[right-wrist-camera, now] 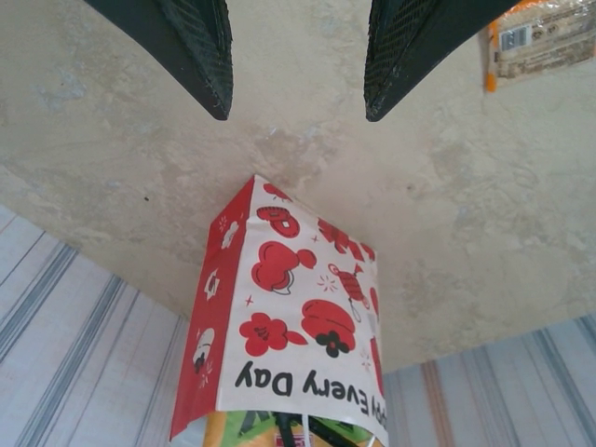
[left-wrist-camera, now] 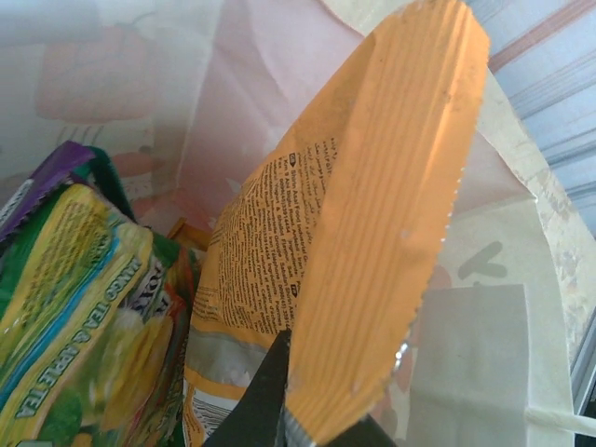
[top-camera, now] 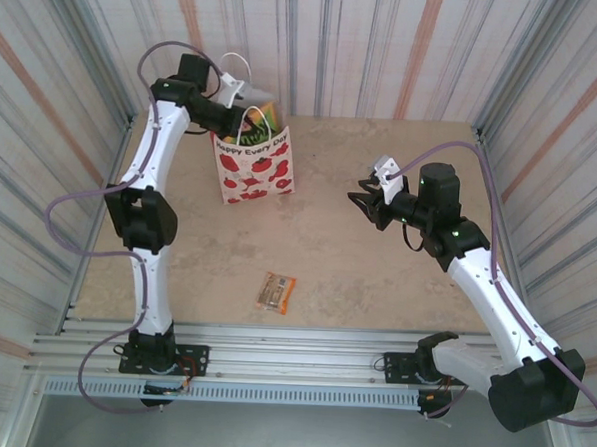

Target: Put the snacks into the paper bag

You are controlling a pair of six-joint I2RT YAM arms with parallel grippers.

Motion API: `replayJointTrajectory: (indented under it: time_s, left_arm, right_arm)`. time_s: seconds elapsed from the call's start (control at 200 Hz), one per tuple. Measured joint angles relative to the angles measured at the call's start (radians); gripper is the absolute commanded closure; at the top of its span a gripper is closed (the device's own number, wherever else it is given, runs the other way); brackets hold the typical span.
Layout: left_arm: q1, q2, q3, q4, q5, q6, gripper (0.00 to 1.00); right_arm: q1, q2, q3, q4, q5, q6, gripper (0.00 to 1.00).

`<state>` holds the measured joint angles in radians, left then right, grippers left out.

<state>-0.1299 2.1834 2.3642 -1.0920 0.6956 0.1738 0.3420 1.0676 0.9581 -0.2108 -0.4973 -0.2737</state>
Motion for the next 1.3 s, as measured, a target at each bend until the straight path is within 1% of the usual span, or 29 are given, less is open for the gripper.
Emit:
replayJointTrajectory:
  time_s: [0.06, 0.095, 0.135, 0.185, 0.21, 0.281, 0.361, 0.501, 0.626, 0.731, 0.837, 0.912, 0.992, 1.182, 1.303]
  left_arm:
    - [0.006, 0.011, 0.023, -0.009, -0.019, -0.013, 0.76]
    - [0.006, 0.020, 0.040, -0.012, -0.035, -0.018, 0.71]
    - [0.006, 0.033, 0.062, -0.016, -0.060, -0.016, 0.65]
    - [0.003, 0.049, 0.088, -0.017, -0.100, -0.014, 0.55]
    - [0.002, 0.055, 0.097, -0.017, -0.121, -0.008, 0.54]
    - [-0.004, 0.064, 0.112, -0.019, -0.174, -0.010, 0.53]
    - [-0.010, 0.061, 0.118, -0.015, -0.228, -0.005, 0.49]
    - [-0.021, 0.018, 0.090, 0.029, -0.272, 0.015, 0.47]
    - [-0.036, -0.109, -0.026, 0.106, -0.254, 0.034, 0.49]
    - [-0.049, -0.206, -0.076, 0.145, -0.216, 0.048, 0.56]
    - [-0.057, -0.252, -0.083, 0.156, -0.186, 0.071, 0.65]
    - [-0.060, -0.244, -0.077, 0.145, -0.173, 0.082, 0.68]
    - [-0.061, -0.198, -0.054, 0.109, -0.166, 0.094, 0.69]
    - [-0.062, -0.048, -0.002, 0.036, -0.171, 0.103, 0.69]
    - [-0.062, 0.019, 0.020, 0.005, -0.214, 0.103, 0.66]
  right_arm:
    - [0.000, 0.000, 0.000, 0.000, 0.000, 0.000, 0.60]
    - [0.000, 0.000, 0.000, 0.000, 0.000, 0.000, 0.60]
    - [0.000, 0.000, 0.000, 0.000, 0.000, 0.000, 0.60]
    - [0.000, 0.000, 0.000, 0.000, 0.000, 0.000, 0.60]
    - [0.000, 0.000, 0.000, 0.000, 0.000, 0.000, 0.60]
    - [0.000, 0.000, 0.000, 0.000, 0.000, 0.000, 0.60]
    - [0.000, 0.000, 0.000, 0.000, 0.000, 0.000, 0.60]
    - [0.001, 0.000, 0.002, 0.000, 0.000, 0.000, 0.60]
    - [0.005, 0.004, 0.011, 0.001, 0.000, 0.000, 0.60]
    - [0.008, 0.011, 0.013, 0.001, 0.000, 0.000, 0.60]
    - [0.008, 0.016, 0.013, 0.001, 0.000, 0.000, 0.60]
    - [0.008, 0.019, 0.013, 0.001, 0.000, 0.000, 0.60]
    - [0.012, 0.019, 0.013, 0.001, 0.000, 0.000, 0.60]
    - [0.012, 0.019, 0.013, 0.001, 0.000, 0.000, 0.59]
    - [0.012, 0.019, 0.013, 0.000, 0.001, 0.000, 0.59]
